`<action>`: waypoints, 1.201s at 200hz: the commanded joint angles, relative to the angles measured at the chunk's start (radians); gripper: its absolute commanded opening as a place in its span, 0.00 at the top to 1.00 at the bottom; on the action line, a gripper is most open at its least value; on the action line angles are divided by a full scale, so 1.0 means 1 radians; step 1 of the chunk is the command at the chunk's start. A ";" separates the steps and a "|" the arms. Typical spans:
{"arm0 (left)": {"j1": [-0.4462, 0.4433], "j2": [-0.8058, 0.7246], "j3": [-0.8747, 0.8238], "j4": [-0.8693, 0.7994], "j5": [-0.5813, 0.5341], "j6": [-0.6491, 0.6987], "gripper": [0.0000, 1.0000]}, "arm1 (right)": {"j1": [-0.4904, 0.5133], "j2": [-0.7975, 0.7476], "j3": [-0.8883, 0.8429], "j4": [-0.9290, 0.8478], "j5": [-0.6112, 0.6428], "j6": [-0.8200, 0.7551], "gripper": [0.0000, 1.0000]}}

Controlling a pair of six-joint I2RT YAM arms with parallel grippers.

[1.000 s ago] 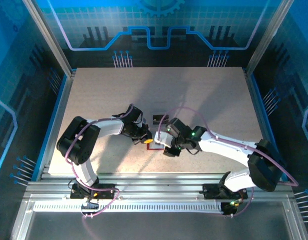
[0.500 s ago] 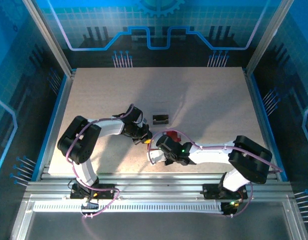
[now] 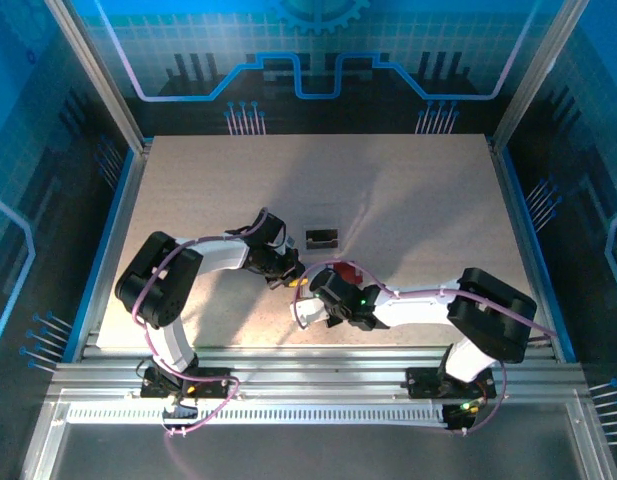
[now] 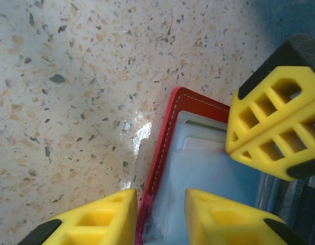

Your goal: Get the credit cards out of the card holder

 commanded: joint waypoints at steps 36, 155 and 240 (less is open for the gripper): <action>-0.007 0.012 -0.026 -0.035 -0.016 0.008 1.00 | -0.009 0.036 0.057 0.008 0.030 -0.023 0.71; -0.007 0.014 -0.021 -0.042 -0.016 0.009 1.00 | -0.031 -0.014 0.055 -0.021 0.033 -0.018 0.74; -0.007 0.012 -0.021 -0.046 -0.018 0.011 1.00 | -0.051 -0.057 0.046 -0.062 0.022 0.029 0.74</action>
